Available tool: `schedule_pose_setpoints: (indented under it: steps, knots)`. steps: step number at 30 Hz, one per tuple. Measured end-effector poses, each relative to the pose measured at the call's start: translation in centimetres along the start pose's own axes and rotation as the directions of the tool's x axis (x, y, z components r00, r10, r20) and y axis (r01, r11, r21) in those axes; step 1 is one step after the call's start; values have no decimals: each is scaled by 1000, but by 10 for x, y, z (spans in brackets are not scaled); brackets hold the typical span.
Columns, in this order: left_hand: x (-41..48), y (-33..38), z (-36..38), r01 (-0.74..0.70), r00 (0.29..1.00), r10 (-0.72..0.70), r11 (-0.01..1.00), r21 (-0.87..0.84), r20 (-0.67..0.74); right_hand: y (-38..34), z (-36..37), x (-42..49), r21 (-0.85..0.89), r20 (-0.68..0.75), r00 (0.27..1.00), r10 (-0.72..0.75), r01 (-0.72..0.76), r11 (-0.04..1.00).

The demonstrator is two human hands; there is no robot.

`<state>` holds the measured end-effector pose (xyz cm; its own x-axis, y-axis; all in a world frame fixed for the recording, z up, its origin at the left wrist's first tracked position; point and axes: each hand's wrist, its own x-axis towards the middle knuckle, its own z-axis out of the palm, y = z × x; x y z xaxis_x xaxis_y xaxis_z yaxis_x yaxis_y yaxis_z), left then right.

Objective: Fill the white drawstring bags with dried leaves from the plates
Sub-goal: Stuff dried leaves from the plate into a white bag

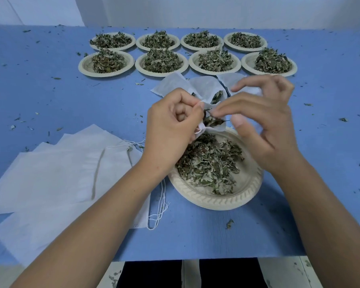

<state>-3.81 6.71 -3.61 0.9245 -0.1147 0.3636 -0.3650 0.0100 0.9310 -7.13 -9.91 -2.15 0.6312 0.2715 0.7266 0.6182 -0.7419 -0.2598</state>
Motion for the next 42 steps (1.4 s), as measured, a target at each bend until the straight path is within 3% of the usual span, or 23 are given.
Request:
schedule_pose_setpoints:
  steps: [2,4,9,11,14,16,18,19,20,22,25,30,34,37,42]
  knots:
    - [-1,1,2,-6,999,7,1000,-25,38,-4,11,0,-22,191,981,19,-15,1000]
    - [-2,2,3,-8,999,10,1000,-26,53,-3,16,-1,8,282,959,38,-41,999]
    - [2,2,-2,19,999,-21,999,-38,-48,9,0,-2,59,10,997,82,-82,995]
    - [2,3,-2,47,998,-49,995,-90,-26,7,1,-1,28,65,996,63,-65,998]
    - [0,5,0,60,998,-58,987,-147,19,-1,14,-4,97,267,959,92,-121,988]
    - [1,4,-1,36,999,-38,991,-131,-10,-4,16,-2,214,161,974,161,-194,957]
    - [4,2,-4,9,996,-20,992,-125,-82,-3,11,-1,267,-36,985,171,-156,951]
    - [5,1,-5,1,993,-17,991,-132,-121,-3,9,-1,277,-61,989,137,-115,954]
    - [7,0,-6,-4,988,-18,990,-144,-153,-3,9,-1,300,-14,996,87,-79,951]
    - [8,-1,-6,-13,983,-20,985,-174,-185,-8,12,-2,372,233,972,-15,-75,925]
    - [8,-2,-5,-29,986,-1,985,-172,-169,-14,25,-4,305,551,834,-33,-165,938]
    - [8,-3,-5,-46,983,17,986,-158,-180,-16,33,-5,180,650,760,-2,-151,972]
    - [7,-2,-5,-38,983,12,989,-143,-183,-19,36,-5,169,640,766,52,-207,964]
    - [7,-1,-4,-39,984,13,989,-142,-178,-20,37,-4,178,629,777,-1,-142,974]
    - [7,0,-5,-44,984,18,989,-142,-178,-18,31,-4,295,469,882,-53,-100,950]
